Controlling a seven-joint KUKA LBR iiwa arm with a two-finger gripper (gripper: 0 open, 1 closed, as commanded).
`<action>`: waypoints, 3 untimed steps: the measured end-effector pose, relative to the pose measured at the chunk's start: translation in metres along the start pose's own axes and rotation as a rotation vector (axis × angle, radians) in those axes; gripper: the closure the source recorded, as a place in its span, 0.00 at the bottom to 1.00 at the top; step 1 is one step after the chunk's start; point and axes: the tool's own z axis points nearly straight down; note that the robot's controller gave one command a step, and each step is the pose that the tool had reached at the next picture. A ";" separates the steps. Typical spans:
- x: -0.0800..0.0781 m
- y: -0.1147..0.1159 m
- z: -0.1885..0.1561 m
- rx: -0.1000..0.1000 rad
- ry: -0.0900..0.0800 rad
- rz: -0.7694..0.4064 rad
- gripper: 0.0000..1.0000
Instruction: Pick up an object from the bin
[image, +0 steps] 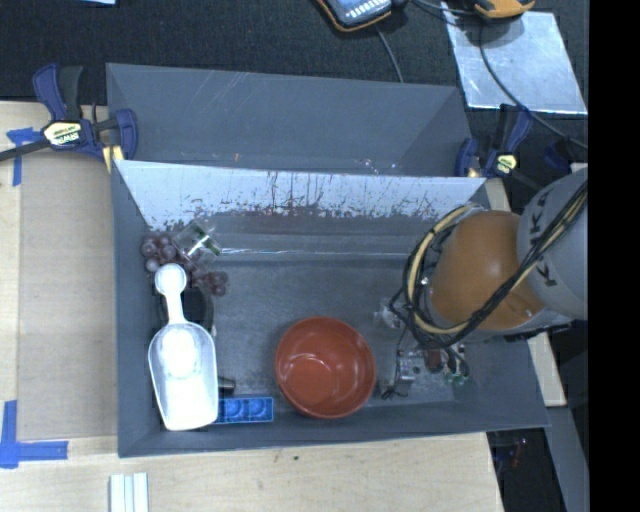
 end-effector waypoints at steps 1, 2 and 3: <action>0.002 0.091 -0.001 -0.013 0.013 0.068 0.00; -0.001 0.062 0.000 0.002 -0.001 -0.025 0.00; -0.008 0.085 -0.083 -0.014 0.005 0.025 0.00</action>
Offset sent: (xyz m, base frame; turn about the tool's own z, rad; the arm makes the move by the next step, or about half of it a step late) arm 0.0055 0.0628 -0.0010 -0.0259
